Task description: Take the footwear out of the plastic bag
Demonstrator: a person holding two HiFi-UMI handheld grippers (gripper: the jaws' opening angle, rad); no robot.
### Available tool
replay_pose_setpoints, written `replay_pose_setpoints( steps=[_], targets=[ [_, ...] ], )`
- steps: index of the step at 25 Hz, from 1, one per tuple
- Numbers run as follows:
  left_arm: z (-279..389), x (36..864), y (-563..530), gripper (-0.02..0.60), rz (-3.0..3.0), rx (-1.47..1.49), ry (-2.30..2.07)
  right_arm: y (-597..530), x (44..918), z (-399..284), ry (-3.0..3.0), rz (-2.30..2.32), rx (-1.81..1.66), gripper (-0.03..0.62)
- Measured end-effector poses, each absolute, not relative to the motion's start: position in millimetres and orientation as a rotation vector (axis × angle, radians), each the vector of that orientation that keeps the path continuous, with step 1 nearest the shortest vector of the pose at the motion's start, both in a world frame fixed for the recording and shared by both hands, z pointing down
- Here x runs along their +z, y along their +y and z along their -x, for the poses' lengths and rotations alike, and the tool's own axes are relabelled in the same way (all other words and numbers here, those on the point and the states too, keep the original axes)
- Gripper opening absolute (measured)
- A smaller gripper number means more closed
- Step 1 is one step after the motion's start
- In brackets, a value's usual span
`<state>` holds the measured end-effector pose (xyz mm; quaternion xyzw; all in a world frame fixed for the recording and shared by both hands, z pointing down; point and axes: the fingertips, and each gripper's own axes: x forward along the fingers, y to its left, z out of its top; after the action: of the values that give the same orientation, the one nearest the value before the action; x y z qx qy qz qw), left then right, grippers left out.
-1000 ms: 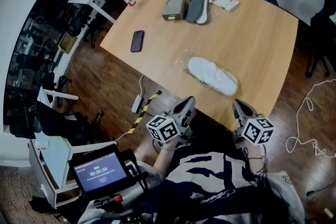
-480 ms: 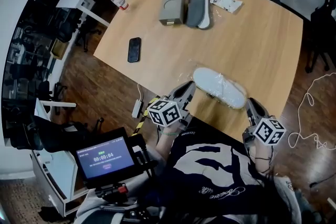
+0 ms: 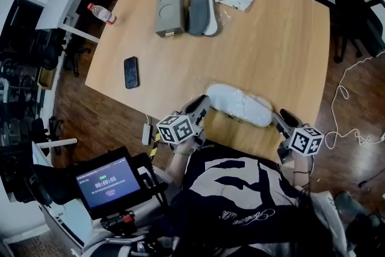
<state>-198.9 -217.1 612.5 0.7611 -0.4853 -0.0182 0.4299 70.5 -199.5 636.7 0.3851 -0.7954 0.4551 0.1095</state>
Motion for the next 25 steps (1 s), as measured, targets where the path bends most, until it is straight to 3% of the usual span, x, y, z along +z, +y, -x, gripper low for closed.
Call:
replay_pose_setpoints(
  steps=[16,19,25],
  targets=[
    [196,644,-204,0.048,-1.802,0.034,-1.198,-170,651,-40,-2.283,-0.743,1.437,0.225],
    [194,645,-207,0.046,-1.796,0.035,-1.200,-169,659,-38,-2.225,-0.708,1.408,0.206],
    [195,652,-211,0.027,-1.787,0.052,-1.219,-174,658,-46,-2.247,-0.749,1.584,0.103]
  ],
)
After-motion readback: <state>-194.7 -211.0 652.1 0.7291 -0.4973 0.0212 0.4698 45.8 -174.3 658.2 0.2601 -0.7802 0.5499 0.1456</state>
